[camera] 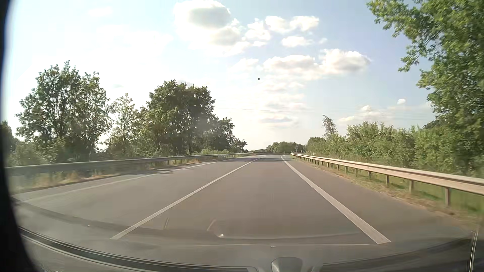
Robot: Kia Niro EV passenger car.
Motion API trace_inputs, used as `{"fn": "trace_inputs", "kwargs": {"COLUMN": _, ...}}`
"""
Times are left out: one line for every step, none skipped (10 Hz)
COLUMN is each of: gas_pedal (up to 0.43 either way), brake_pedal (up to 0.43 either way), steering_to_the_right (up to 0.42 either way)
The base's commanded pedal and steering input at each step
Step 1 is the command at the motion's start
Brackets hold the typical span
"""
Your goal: Follow the waypoints while adhering to traffic rules and regulations
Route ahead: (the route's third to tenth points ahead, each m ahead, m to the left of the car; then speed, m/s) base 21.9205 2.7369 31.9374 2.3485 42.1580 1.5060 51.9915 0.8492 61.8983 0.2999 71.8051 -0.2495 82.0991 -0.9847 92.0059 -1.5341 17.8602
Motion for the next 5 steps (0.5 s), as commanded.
{"fn": "trace_inputs", "kwargs": {"gas_pedal": 0.209, "brake_pedal": 0.006, "steering_to_the_right": 0.008}}
{"fn": "trace_inputs", "kwargs": {"gas_pedal": 0.209, "brake_pedal": 0.006, "steering_to_the_right": 0.008}}
{"fn": "trace_inputs", "kwargs": {"gas_pedal": 0.209, "brake_pedal": 0.006, "steering_to_the_right": 0.007}}
{"fn": "trace_inputs", "kwargs": {"gas_pedal": 0.209, "brake_pedal": 0.006, "steering_to_the_right": 0.006}}
{"fn": "trace_inputs", "kwargs": {"gas_pedal": 0.209, "brake_pedal": 0.006, "steering_to_the_right": 0.007}}
